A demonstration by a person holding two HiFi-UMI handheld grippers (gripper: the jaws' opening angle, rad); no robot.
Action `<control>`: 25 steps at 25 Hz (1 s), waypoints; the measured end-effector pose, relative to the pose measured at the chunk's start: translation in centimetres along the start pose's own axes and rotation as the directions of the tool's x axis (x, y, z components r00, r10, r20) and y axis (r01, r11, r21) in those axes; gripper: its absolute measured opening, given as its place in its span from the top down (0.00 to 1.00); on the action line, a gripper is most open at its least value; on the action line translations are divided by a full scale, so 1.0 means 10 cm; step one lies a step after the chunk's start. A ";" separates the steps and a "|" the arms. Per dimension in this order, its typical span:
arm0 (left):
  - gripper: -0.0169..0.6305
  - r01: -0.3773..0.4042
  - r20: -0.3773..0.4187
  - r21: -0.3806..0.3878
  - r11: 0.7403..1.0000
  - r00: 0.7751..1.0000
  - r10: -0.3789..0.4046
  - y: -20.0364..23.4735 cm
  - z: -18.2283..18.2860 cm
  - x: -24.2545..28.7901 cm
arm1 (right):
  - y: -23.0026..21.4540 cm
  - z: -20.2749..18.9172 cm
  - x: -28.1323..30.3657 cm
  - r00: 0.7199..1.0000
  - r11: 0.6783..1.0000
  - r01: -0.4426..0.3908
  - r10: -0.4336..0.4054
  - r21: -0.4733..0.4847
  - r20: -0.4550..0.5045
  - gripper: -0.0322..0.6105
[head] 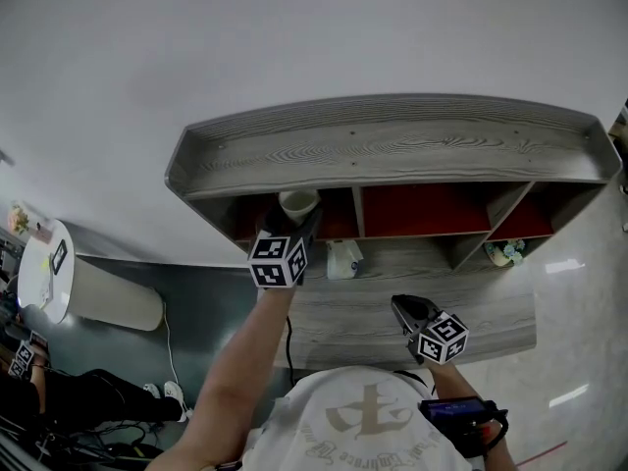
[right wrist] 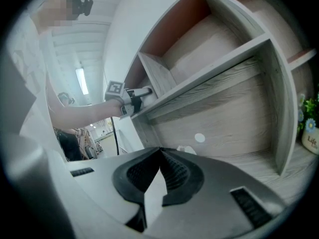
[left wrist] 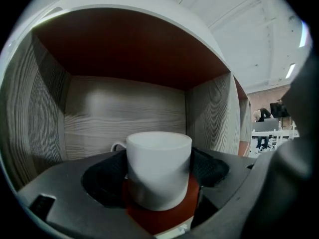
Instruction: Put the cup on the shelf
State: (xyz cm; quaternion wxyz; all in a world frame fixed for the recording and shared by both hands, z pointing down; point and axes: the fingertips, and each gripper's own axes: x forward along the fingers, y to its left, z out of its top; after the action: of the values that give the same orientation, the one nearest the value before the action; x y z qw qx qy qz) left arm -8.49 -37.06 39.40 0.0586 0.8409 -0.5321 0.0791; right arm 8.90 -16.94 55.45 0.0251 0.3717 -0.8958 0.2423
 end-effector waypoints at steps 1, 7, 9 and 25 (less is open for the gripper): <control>0.35 -0.001 0.002 0.001 1.000 1.000 0.001 0.00 0.00 0.01 | -0.01 0.00 0.01 1.000 1.000 0.001 -0.001 0.001 -0.002 0.94; 0.35 -0.002 0.014 0.004 1.000 1.000 0.002 0.02 0.03 0.05 | -0.05 -0.01 0.04 1.000 1.000 0.009 -0.009 0.011 -0.008 0.94; 0.34 0.006 0.015 -0.007 1.000 1.000 -0.005 0.03 0.03 0.06 | -0.07 -0.01 0.06 1.000 1.000 0.011 -0.011 0.012 -0.012 0.94; 0.34 0.037 -0.002 -0.062 0.997 0.999 -0.037 0.02 0.06 -0.10 | -0.09 0.01 0.11 1.000 1.000 0.012 -0.012 0.015 -0.027 0.94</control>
State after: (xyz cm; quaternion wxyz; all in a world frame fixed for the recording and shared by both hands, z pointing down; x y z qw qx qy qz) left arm -9.06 -36.36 38.64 0.0870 0.8483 -0.5185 0.0626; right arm 8.72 -18.24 56.03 0.0358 0.3739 -0.8913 0.2541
